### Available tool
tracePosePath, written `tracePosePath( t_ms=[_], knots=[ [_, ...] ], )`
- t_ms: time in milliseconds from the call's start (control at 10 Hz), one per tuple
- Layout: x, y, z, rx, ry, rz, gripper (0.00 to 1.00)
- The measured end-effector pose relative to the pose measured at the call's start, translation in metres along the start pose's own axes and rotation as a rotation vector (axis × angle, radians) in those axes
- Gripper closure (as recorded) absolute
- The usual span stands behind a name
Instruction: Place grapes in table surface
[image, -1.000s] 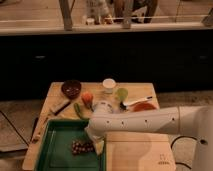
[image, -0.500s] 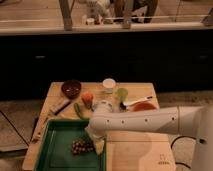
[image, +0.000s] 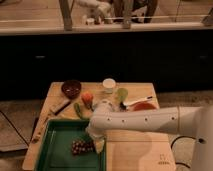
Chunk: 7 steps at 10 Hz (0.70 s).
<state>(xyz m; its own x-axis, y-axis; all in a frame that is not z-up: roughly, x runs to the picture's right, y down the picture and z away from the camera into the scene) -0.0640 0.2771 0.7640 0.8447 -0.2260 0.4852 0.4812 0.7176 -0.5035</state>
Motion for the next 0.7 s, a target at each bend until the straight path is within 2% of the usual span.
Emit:
tracePosePath(
  t_ms=[100,300,400,700],
  knots=[
    [0.0007,0.0,0.0004,-0.003,-0.001,0.0,0.29],
    [0.001,-0.0008,0.0006,-0.005,-0.003,0.001,0.31],
    [0.001,-0.0009,0.0009,-0.007,-0.004,0.003,0.36],
    [0.0017,-0.0013,0.0004,-0.011,-0.005,0.009,0.67]
  ],
)
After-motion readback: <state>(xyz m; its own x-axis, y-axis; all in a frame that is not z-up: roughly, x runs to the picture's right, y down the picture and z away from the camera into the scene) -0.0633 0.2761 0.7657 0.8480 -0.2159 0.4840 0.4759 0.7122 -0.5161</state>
